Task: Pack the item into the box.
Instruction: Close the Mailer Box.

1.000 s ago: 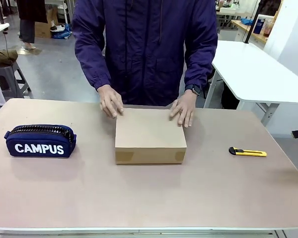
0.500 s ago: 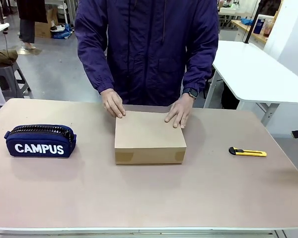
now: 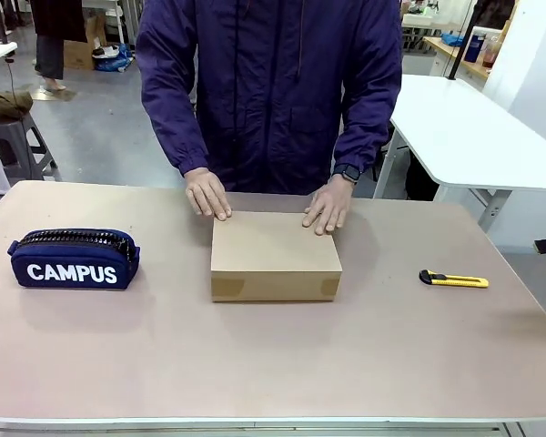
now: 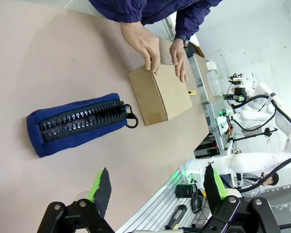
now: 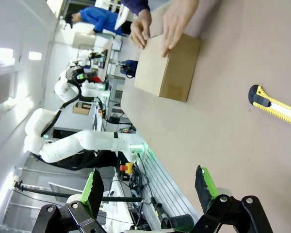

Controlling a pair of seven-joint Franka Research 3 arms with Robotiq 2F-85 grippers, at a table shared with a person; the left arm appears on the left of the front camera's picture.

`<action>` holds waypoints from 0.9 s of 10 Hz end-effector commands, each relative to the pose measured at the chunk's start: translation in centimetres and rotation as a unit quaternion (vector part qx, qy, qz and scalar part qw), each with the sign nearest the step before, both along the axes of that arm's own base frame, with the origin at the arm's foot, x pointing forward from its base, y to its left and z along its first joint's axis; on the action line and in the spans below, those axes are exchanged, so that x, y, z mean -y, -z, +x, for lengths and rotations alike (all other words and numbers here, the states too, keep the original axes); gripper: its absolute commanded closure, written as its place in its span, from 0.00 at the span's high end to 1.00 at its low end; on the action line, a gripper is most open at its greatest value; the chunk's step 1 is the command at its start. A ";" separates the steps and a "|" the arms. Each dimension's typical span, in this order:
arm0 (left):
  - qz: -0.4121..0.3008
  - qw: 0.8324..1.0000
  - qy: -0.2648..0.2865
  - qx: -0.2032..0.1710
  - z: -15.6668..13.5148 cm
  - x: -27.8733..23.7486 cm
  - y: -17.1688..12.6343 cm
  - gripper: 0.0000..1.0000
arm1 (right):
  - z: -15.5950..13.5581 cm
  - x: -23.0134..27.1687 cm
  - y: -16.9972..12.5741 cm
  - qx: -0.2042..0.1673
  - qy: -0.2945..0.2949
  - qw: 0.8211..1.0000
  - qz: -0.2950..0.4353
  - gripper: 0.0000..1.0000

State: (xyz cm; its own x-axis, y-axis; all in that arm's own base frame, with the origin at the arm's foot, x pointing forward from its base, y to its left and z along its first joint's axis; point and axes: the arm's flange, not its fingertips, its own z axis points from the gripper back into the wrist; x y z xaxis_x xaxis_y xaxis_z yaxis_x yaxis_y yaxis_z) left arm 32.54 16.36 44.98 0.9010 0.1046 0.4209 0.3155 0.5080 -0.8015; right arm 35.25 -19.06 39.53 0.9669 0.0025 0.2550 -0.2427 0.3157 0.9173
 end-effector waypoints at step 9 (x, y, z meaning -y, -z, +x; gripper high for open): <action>-0.006 1.000 -0.002 0.004 -0.1 0.0 -0.3 1.00 | -0.2 -0.1 0.1 0.012 -0.005 1.000 0.007 1.00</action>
State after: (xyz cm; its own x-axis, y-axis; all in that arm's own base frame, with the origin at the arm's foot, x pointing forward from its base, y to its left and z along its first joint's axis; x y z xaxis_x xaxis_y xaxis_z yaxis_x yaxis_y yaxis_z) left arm 32.54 16.36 44.98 0.9010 0.1046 0.4209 0.3155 0.5080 -0.8015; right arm 35.25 -19.06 39.53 0.9669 0.0026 0.2552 -0.2429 0.3157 0.9172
